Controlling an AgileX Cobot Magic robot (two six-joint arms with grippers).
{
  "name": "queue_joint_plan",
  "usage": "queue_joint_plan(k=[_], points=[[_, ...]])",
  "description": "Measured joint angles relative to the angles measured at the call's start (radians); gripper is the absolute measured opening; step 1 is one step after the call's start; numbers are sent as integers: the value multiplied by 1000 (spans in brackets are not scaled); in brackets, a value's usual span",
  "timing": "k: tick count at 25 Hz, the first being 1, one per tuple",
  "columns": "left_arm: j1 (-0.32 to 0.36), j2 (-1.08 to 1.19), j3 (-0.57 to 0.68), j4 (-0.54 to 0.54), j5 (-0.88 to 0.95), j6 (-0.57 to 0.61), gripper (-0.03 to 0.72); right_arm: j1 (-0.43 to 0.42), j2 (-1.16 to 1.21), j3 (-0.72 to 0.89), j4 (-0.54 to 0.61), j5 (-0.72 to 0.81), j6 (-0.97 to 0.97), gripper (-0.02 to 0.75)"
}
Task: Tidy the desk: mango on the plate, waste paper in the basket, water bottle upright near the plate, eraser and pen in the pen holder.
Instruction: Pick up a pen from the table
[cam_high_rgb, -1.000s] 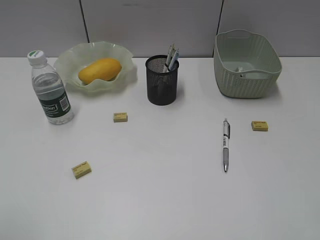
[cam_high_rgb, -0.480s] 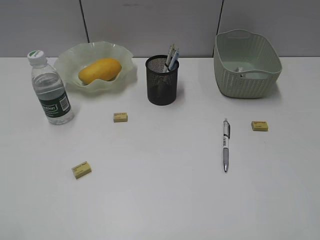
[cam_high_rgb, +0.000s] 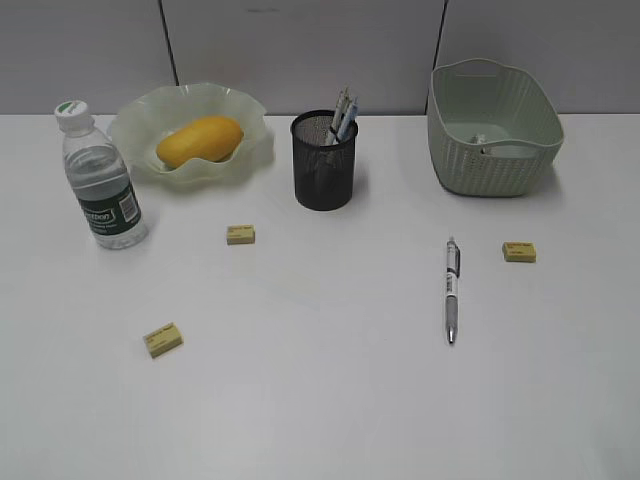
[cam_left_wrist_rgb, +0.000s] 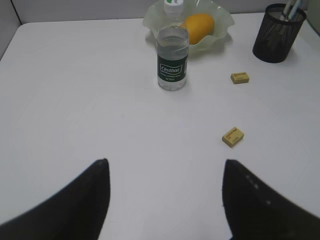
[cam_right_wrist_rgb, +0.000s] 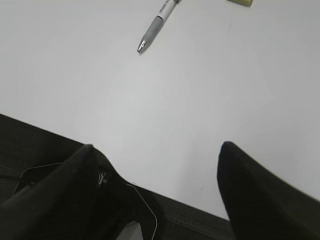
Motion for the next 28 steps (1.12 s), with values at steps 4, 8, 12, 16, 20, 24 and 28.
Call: queue_joint_plan(k=[4, 8, 12, 16, 20, 24, 28], points=[[0, 0, 2, 0, 0, 0, 532, 0, 116, -17, 6, -36, 8, 582], [0, 0, 3, 0, 0, 0, 531, 0, 280, -80, 7, -57, 39, 582], [0, 0, 3, 0, 0, 0, 531, 0, 480, -193, 16, -62, 80, 582], [0, 0, 3, 0, 0, 0, 531, 0, 687, -318, 50, -66, 90, 582], [0, 0, 3, 0, 0, 0, 531, 0, 870, -431, 50, -68, 90, 582], [0, 0, 3, 0, 0, 0, 531, -22, 1011, -516, 73, -68, 90, 582], [0, 0, 3, 0, 0, 0, 531, -78, 1125, -569, 120, -68, 103, 562]])
